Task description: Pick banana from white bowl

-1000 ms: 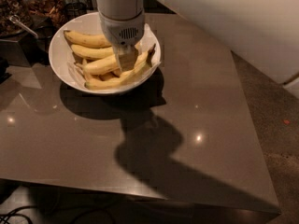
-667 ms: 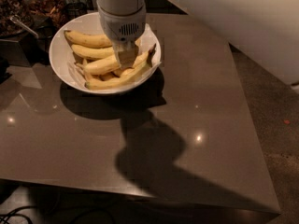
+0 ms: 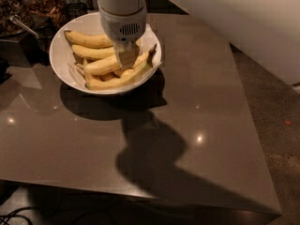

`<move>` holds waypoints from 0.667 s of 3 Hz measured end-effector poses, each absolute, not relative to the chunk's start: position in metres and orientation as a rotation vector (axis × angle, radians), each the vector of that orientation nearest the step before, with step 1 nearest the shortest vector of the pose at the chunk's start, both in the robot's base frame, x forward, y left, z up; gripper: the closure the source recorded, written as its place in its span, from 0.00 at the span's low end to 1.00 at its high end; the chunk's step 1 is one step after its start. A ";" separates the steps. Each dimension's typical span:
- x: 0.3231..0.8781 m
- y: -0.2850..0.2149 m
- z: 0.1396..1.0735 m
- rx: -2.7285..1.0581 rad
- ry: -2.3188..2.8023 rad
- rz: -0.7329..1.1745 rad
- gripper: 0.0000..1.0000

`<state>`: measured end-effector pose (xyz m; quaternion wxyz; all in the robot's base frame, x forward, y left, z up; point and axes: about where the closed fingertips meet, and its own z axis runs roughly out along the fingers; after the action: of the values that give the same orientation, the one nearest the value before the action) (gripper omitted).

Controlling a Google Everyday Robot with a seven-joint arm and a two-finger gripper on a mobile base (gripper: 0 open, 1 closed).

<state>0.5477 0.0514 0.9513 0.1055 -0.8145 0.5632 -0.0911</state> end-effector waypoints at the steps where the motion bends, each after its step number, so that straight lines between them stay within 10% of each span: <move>1: 0.548 0.051 0.951 -2.400 1.659 -0.268 0.36; 2: 0.548 0.051 0.951 -2.400 1.659 -0.269 0.11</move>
Offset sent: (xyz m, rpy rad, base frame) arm 0.0000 0.0000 0.0000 0.0000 0.0000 0.0000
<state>0.5477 0.0514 0.9513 0.1055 -0.8145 0.5632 -0.0911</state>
